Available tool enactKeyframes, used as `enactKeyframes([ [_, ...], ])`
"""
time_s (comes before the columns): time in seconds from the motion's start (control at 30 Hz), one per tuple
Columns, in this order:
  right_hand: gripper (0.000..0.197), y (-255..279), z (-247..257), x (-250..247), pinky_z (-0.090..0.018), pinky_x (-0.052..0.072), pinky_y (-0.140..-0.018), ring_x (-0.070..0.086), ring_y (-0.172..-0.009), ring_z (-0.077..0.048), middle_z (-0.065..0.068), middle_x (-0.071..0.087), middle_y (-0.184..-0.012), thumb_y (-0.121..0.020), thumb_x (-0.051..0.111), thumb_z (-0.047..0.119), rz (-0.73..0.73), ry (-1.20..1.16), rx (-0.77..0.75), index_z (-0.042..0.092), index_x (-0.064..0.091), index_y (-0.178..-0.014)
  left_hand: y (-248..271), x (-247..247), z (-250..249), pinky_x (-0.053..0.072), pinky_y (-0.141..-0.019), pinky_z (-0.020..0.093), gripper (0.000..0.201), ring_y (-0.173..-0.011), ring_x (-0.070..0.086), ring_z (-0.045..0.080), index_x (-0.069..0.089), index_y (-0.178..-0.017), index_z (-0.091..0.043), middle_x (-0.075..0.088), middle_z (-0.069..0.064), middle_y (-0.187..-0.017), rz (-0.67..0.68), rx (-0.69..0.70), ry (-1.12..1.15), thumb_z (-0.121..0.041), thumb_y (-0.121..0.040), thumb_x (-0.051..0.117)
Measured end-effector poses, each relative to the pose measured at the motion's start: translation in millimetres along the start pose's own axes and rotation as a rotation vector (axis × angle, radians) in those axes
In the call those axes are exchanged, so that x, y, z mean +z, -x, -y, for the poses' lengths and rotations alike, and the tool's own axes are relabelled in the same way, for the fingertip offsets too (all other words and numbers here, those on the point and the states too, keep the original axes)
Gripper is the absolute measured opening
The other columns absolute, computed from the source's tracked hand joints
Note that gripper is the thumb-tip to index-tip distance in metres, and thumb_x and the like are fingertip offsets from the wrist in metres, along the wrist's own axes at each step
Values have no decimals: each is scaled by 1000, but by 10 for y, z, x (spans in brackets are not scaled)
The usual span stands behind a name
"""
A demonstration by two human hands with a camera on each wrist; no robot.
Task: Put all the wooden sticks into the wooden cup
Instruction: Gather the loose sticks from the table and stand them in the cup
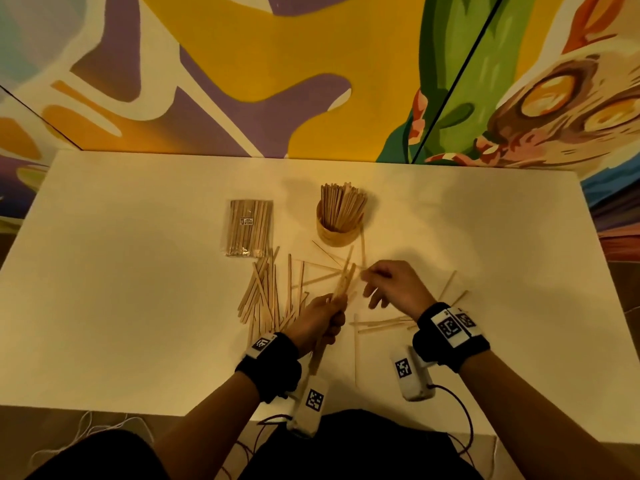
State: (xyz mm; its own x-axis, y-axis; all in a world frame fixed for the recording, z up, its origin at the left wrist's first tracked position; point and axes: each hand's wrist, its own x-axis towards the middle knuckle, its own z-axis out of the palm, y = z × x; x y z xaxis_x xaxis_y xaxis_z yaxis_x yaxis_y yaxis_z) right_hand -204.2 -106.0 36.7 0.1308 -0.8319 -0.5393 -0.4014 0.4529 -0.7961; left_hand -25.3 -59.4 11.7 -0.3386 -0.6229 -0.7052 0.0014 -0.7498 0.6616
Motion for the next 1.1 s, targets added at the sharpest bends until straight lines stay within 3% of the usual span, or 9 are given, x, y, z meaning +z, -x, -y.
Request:
enactKeyframes([
  [0.13,33,-107,-67,-135,-30,40,-49,63,-57,-27,-15,70,-80,-95,54,39,-127,-109,100,7,63,-94,88,-5,-15,33,-44,21,17,-48,36,9,54,-87,-19,44,-4,-62,74,-37,-429,-34,-95,56],
  [0.27,44,-30,-93,23,-26,40,-48,62,-58,-20,-8,70,-76,-99,46,43,75,39,94,7,69,-87,68,51,-66,36,-47,17,24,-50,41,6,63,-101,-13,48,-5,-64,115,13,-713,-35,-93,60],
  [0.43,31,37,-267,302,-34,47,-53,64,-62,-32,-18,66,-82,-97,53,30,195,183,-18,2,63,-85,40,144,-151,32,-43,7,19,-51,43,4,66,-108,-15,49,-11,-64,121,108,-879,-26,-96,58],
  [0.53,39,69,-190,226,-30,43,-51,56,-55,-24,-13,63,-72,-99,48,37,122,-41,23,3,62,-87,33,85,-131,35,-45,16,20,-45,40,7,66,-96,-16,47,-4,-60,92,61,-757,-33,-96,57],
  [0.63,53,67,-160,57,-29,43,-53,62,-62,-29,-20,69,-77,-100,40,47,60,-383,187,1,65,-95,29,14,-200,34,-44,24,31,-43,36,11,55,-75,-16,43,-2,-56,-49,91,-385,-37,-98,52],
  [0.77,67,119,-272,128,-38,55,-69,69,-80,-39,-29,70,-93,-98,37,54,213,-414,451,-7,63,-107,8,-3,-364,26,-43,23,40,-45,24,10,54,-59,-23,28,-4,-55,-141,233,140,-35,-98,52],
  [0.87,76,210,-317,283,-45,56,-80,69,-91,-44,-34,67,-102,-96,35,59,421,-395,645,-11,56,-115,-37,40,-389,27,-43,24,43,-44,25,12,40,-61,-20,28,-2,-53,-240,300,184,-38,-96,55],
  [0.93,76,237,-281,356,-45,57,-79,69,-88,-43,-35,66,-102,-96,35,59,519,-477,711,-12,52,-117,-38,112,-389,26,-44,25,43,-44,25,13,39,-61,-19,30,-1,-52,-243,334,161,-38,-96,55],
  [1.1,78,172,-136,386,-41,57,-81,66,-97,-45,-36,63,-109,-94,39,57,586,-583,655,-15,48,-124,-37,253,-264,26,-44,26,43,-44,26,14,43,-62,-19,32,0,-52,-260,294,145,-44,-91,61],
])
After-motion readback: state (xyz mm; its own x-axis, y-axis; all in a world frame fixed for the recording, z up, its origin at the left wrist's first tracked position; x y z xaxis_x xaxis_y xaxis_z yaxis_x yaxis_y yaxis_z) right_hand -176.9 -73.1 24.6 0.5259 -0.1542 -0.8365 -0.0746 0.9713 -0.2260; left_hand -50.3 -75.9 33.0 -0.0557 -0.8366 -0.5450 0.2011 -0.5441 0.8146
